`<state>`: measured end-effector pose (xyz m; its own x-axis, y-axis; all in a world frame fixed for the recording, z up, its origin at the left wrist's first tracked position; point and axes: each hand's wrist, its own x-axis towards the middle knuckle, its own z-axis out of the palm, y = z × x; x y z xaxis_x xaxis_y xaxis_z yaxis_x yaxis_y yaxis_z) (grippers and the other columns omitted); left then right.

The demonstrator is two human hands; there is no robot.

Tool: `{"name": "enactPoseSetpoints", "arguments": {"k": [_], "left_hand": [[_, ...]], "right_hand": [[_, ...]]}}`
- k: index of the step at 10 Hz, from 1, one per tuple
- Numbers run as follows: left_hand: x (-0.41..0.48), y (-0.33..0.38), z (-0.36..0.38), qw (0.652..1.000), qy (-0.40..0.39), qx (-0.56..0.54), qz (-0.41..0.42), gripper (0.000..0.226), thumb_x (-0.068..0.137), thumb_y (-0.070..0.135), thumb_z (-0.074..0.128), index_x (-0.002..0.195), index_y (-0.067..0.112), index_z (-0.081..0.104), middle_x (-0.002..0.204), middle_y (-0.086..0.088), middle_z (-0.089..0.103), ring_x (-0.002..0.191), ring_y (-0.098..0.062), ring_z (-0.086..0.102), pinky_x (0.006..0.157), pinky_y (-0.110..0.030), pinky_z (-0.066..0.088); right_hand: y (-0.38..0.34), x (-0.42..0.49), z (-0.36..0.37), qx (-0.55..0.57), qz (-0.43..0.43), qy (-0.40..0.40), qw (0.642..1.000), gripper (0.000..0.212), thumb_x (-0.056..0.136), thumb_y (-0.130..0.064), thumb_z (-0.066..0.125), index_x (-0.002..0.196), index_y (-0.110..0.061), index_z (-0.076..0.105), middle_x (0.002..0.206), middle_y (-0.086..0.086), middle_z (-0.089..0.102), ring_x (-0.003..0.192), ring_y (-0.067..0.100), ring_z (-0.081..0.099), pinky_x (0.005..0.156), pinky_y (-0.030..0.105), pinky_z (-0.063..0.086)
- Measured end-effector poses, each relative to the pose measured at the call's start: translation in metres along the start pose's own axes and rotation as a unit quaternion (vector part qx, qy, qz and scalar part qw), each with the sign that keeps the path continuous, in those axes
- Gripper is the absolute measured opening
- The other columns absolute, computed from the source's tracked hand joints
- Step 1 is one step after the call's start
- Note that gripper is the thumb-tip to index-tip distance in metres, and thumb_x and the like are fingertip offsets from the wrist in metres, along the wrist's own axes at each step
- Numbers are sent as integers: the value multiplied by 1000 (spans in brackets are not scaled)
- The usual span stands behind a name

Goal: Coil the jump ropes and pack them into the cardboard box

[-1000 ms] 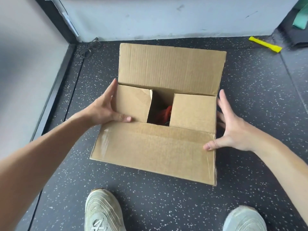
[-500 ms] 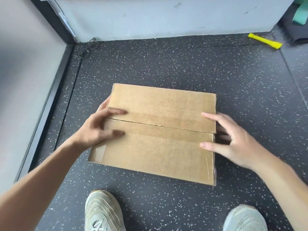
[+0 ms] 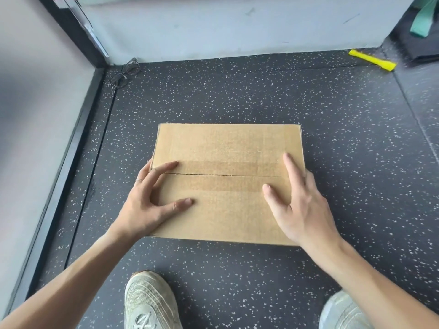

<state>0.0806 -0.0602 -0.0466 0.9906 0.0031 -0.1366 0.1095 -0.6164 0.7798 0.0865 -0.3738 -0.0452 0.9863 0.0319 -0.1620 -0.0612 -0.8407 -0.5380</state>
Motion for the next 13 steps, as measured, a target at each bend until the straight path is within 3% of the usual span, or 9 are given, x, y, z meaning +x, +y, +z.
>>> {"name": "enactPoseSetpoints", "arguments": {"k": [1, 2, 3, 5, 7, 9, 13], "left_hand": [[-3, 12, 15, 983, 60, 175, 9, 77, 73, 81, 54, 140, 43, 47, 167, -3, 13, 150, 7, 3, 120, -24, 15], [5, 27, 29, 940, 64, 334, 39, 80, 84, 85, 32, 151, 40, 33, 169, -1, 7, 156, -20, 0, 122, -57, 10], [25, 45, 46, 906, 22, 421, 34, 85, 86, 88, 12, 158, 44, 8, 170, 3, 3, 156, -30, -2, 116, -70, 7], [34, 46, 50, 900, 7, 435, 17, 84, 85, 89, 6, 156, 47, -7, 169, 2, -8, 155, -30, -10, 116, -72, 1], [28, 49, 55, 903, -12, 429, 20, 89, 85, 88, 7, 158, 40, -11, 168, -6, -13, 154, -30, -14, 122, -60, -3], [33, 47, 59, 907, -14, 420, 7, 89, 85, 89, 7, 157, 40, -14, 168, -7, -15, 154, -30, -16, 121, -61, -2], [22, 51, 65, 914, -11, 406, -2, 90, 87, 87, 10, 158, 37, -12, 166, -5, -19, 153, -27, -21, 122, -58, -6]], "right_hand": [[3, 23, -5, -50, 9, -5, 999, 78, 93, -73, 30, 159, -38, 7, 167, 9, 13, 137, 41, 46, 101, 52, 48], [-5, 33, 2, -168, -1, 36, 985, 82, 95, -73, 21, 161, -25, 11, 169, 12, -3, 152, 40, 15, 116, 60, 31], [-21, 41, 15, -217, -24, 36, 975, 88, 96, -68, 17, 161, -9, 7, 168, 13, -8, 155, 34, -5, 122, 58, 18], [-21, 45, 16, -223, -39, 25, 974, 87, 94, -74, 10, 161, -21, -3, 168, 13, -12, 154, 34, -12, 123, 56, 16], [-22, 50, 18, -262, -36, -7, 964, 85, 93, -75, -1, 159, -23, -15, 165, 15, -21, 152, 37, -19, 122, 60, -2], [-23, 55, 18, -268, -42, -2, 963, 78, 95, -71, 5, 159, -29, -12, 166, 12, -20, 153, 37, -19, 122, 60, 0], [-25, 41, 24, -257, -60, 33, 964, 85, 96, -73, 9, 161, -20, -5, 166, 19, -14, 154, 36, -16, 123, 57, -2]]}}
